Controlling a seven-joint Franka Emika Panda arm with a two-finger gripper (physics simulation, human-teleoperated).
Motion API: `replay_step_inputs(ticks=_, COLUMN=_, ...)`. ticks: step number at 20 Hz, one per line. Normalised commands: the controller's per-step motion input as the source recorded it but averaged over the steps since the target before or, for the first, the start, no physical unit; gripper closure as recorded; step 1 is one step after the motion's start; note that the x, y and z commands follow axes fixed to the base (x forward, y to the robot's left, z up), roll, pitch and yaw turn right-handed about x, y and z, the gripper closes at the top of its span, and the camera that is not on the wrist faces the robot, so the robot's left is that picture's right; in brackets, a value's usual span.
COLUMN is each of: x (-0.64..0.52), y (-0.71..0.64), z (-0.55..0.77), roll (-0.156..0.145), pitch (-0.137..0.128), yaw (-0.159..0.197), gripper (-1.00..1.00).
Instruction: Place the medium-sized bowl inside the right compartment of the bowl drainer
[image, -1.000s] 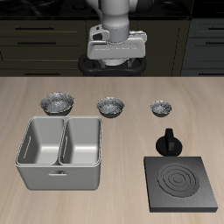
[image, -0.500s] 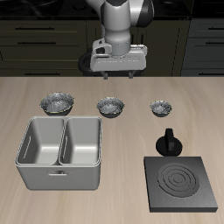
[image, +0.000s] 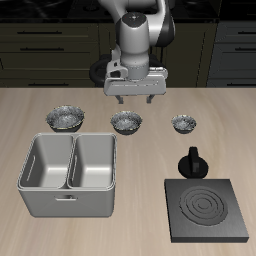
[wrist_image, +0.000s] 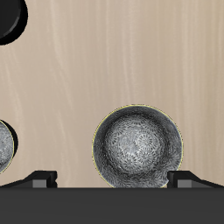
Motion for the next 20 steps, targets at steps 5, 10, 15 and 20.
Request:
replay_step_inputs(ticks=5, x=-0.01, y=-0.01, z=-0.27, roll=-0.006, pitch=0.006, yaw=-0.008, gripper=-1.00)
replay_step_inputs(ticks=10, x=0.02, y=-0.03, z=-0.23, roll=-0.006, pitch=0.022, yaw=-0.012, gripper=-1.00)
replay_step_inputs(ticks=15, x=0.06, y=0.03, z=-0.31, roll=0.006, pitch=0.056, yaw=0.012, gripper=-1.00)
replay_step_inputs(ticks=20, x=0.05, y=0.03, z=-0.29, roll=-0.008, pitch=0.040, yaw=0.023, gripper=-1.00)
